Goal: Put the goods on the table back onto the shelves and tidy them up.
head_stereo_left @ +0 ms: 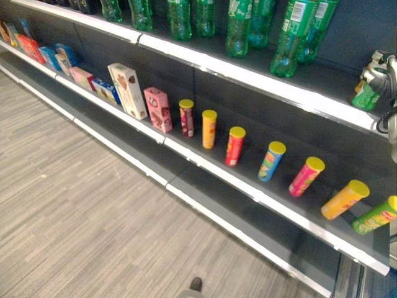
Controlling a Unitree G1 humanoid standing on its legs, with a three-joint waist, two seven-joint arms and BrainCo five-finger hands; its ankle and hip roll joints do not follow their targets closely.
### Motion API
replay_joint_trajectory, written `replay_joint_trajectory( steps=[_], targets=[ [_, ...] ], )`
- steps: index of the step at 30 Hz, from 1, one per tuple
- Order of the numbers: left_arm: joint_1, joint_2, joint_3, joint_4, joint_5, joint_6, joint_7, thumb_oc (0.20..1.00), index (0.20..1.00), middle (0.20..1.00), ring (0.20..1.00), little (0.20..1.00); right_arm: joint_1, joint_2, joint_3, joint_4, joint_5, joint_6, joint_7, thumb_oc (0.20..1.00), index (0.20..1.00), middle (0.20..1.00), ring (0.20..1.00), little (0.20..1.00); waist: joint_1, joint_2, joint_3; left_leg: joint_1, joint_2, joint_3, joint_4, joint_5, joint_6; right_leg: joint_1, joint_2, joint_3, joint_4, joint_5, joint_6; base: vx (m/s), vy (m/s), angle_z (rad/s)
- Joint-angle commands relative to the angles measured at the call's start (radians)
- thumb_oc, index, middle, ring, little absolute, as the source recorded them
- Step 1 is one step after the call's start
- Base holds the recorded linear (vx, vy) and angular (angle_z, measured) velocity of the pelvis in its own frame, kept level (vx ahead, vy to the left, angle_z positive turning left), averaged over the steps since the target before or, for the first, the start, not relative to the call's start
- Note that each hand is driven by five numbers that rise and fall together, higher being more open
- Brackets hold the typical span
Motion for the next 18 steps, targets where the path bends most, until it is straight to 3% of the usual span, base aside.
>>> replay_joint_trajectory(
  steps=[1, 6, 9, 14, 18],
  targets=[
    [-0.042, 0.037, -0.043, 0.007, 0.016, -0.008, 0.010, 1.000, 1.000, 1.000, 1.000, 1.000, -0.110, -0.019, 0.059, -0.009, 0.004, 0.026, -0.025, 1.000, 1.000, 1.000, 1.000, 1.000, 0.012, -0.017, 0.013, 0.011, 0.017, 0.026, 0.038, -0.122, -0.033, 0.012, -0.026, 0.030, 0.044, -0.081, 0.016, 0.00, 0.000, 0.00],
    [-0.048, 0.036, -0.037, -0.001, 0.015, -0.006, 0.012, 1.000, 1.000, 1.000, 1.000, 1.000, -0.089, -0.043, 0.030, -0.074, -0.029, 0.042, -0.039, 1.000, 1.000, 1.000, 1.000, 1.000, 0.001, -0.014, 0.011, 0.018, 0.020, 0.034, 0.036, -0.126, -0.032, 0.011, -0.027, 0.034, 0.046, -0.081, 0.018, 0.00, 0.000, 0.00],
    [-0.044, 0.025, -0.021, 0.006, 0.022, 0.003, 0.018, 1.000, 1.000, 1.000, 1.000, 1.000, -0.037, -0.080, -0.050, -0.194, -0.042, 0.054, -0.069, 1.000, 1.000, 1.000, 1.000, 1.000, -0.015, -0.008, 0.009, 0.025, 0.022, 0.041, 0.034, -0.132, -0.030, 0.010, -0.029, 0.035, 0.051, -0.081, 0.020, 0.01, 0.020, -0.06],
    [-0.042, 0.010, 0.023, 0.033, 0.052, 0.022, 0.024, 1.000, 1.000, 1.000, 1.000, 1.000, 0.184, -0.127, -0.322, -0.519, -0.046, 0.043, -0.127, 1.000, 1.000, 1.000, 1.000, 1.000, -0.046, -0.003, 0.002, 0.041, 0.026, 0.061, 0.034, -0.144, -0.026, 0.009, -0.027, 0.045, 0.054, -0.081, 0.022, 0.03, 0.015, -0.07],
    [-0.033, 0.003, 0.061, 0.037, 0.066, 0.035, 0.028, 1.000, 1.000, 1.000, 1.000, 1.000, 0.481, -0.087, -0.634, -0.841, 0.094, -0.047, -0.127, 1.000, 1.000, 1.000, 1.000, 1.000, -0.088, -0.001, -0.002, 0.054, 0.029, 0.082, 0.028, -0.149, -0.023, -0.001, -0.025, 0.065, 0.054, -0.080, 0.024, 0.03, 0.012, -0.20]
  ],
)
